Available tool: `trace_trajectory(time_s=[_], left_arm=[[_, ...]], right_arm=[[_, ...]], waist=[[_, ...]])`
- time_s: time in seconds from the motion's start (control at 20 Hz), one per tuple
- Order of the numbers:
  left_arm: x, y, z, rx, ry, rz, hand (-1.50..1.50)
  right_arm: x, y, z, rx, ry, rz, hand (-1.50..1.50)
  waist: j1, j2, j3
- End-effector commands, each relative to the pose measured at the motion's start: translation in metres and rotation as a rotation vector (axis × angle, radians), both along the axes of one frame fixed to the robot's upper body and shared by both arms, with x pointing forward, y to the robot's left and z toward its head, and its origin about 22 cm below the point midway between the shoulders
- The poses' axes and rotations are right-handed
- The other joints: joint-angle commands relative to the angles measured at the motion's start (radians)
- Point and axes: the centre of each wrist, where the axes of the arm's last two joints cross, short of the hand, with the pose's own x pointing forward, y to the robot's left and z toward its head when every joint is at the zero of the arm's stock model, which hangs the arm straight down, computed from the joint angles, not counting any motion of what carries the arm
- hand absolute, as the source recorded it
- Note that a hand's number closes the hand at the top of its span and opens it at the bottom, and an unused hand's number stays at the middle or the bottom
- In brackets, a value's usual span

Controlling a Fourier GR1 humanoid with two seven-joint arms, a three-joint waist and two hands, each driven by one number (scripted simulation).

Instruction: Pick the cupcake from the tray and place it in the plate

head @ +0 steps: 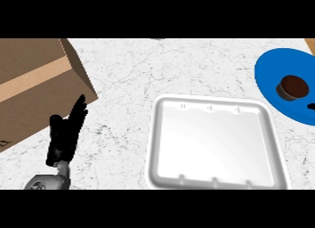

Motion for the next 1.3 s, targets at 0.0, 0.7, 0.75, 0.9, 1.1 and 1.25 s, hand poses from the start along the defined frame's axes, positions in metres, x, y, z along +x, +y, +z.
trace_trajectory(time_s=[0.0, 0.7, 0.75, 0.9, 1.1, 1.25], left_arm=[[0.000, 0.004, 0.003, -0.001, -0.012, 0.001, 0.00], [0.016, 0.009, 0.009, -0.005, -0.004, -0.003, 0.00], [0.009, 0.000, 0.002, 0.004, -0.008, -0.001, 0.00], [0.010, 0.006, 0.000, -0.002, 0.000, 0.002, 0.00], [0.003, 0.003, 0.000, 0.006, -0.005, -0.003, 0.00], [0.006, 0.003, 0.002, -0.007, -0.001, -0.013, 0.00]], right_arm=[[-0.017, -0.008, -0.014, -0.027, 0.012, -0.022, -1.50], [-0.049, -0.041, -0.005, -0.056, 0.055, -0.102, -1.50], [-0.047, -0.037, -0.011, -0.043, 0.020, -0.131, -1.50], [-0.061, -0.056, 0.003, -0.051, 0.003, -0.140, -1.50], [-0.070, -0.049, -0.020, -0.048, -0.025, -0.190, -1.50], [-0.072, -0.069, 0.013, -0.058, 0.012, -0.254, -1.50]], waist=[[0.003, 0.003, 0.001], [0.001, 0.007, 0.003], [0.002, 0.005, 0.003], [-0.001, 0.006, 0.003], [0.000, 0.004, 0.004], [0.010, 0.009, 0.005]])
